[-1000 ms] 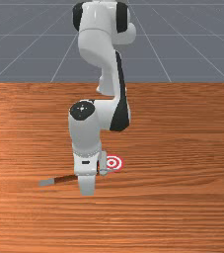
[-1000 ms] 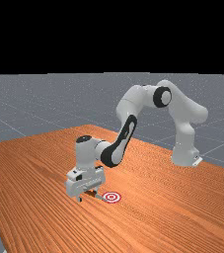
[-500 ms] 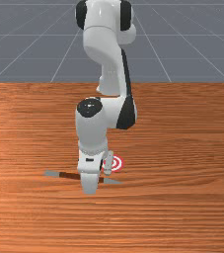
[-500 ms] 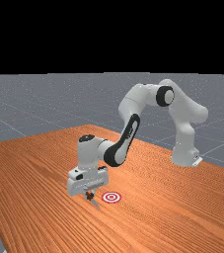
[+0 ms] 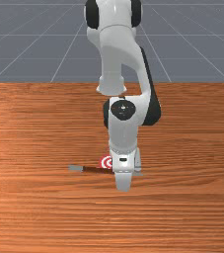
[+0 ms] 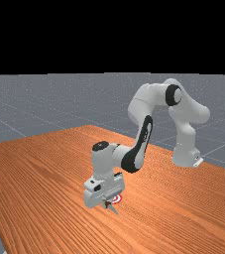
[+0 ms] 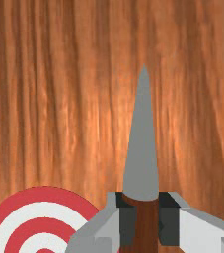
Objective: Pick up the pen and put it to the marker
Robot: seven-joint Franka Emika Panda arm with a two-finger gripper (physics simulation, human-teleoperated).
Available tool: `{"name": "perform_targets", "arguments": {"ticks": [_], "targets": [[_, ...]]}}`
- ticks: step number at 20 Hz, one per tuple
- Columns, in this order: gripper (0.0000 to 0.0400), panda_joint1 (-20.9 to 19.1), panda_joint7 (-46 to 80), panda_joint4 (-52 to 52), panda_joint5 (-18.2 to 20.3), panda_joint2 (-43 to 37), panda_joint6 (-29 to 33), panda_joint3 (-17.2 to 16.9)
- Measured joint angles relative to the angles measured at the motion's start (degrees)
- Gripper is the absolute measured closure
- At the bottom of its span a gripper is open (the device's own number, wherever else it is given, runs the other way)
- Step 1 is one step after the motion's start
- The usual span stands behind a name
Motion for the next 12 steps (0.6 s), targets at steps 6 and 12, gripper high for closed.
{"name": "perform_targets", "arguments": {"ticks": [6, 12], "targets": [[0.0001, 0.8, 0.7, -3.9, -1.1, -0.8, 14.7, -1.0], [0.0000, 1.0, 0.8, 0.6, -0.9, 1.1, 7.7, -0.8]]}}
